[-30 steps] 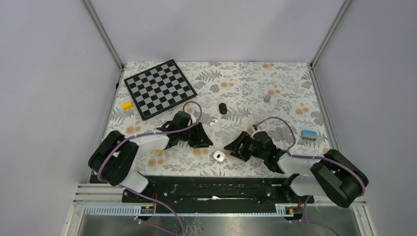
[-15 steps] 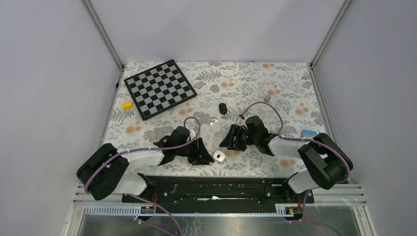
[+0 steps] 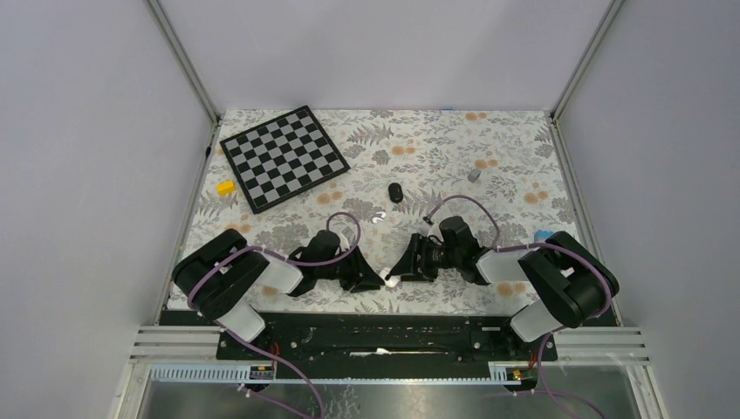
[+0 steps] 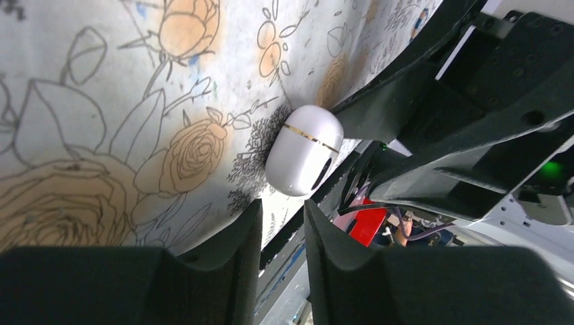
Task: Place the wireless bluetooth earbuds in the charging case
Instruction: Pick up the charging case at the center of the board.
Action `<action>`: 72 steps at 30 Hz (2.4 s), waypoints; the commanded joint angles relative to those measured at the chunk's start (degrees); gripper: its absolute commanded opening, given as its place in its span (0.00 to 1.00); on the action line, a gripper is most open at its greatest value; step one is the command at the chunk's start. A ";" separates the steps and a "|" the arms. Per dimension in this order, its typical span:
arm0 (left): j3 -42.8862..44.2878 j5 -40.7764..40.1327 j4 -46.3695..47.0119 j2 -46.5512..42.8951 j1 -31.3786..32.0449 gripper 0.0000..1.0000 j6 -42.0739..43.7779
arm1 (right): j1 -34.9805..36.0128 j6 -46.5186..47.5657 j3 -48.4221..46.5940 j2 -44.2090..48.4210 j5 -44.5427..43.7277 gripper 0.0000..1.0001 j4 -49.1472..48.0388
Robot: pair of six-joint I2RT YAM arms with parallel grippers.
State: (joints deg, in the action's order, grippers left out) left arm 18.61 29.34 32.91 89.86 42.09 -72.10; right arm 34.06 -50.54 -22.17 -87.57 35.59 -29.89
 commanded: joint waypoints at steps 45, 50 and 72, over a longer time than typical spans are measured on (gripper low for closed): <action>6.42 -1.48 6.83 8.73 0.12 0.24 0.10 | -3.48 -10.28 3.35 -9.11 8.54 0.31 -22.61; 6.23 -1.44 5.04 6.72 -0.39 0.24 0.88 | -3.47 -10.36 4.68 -7.35 7.30 0.18 -22.41; 11.42 -5.44 -24.91 -29.94 -8.55 0.90 22.12 | -5.15 -15.11 -1.43 5.38 10.92 0.00 -31.51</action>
State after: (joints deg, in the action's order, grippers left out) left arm 30.17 23.92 8.21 63.53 36.14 -52.31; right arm 29.43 -63.00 -21.02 -84.64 44.64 -55.07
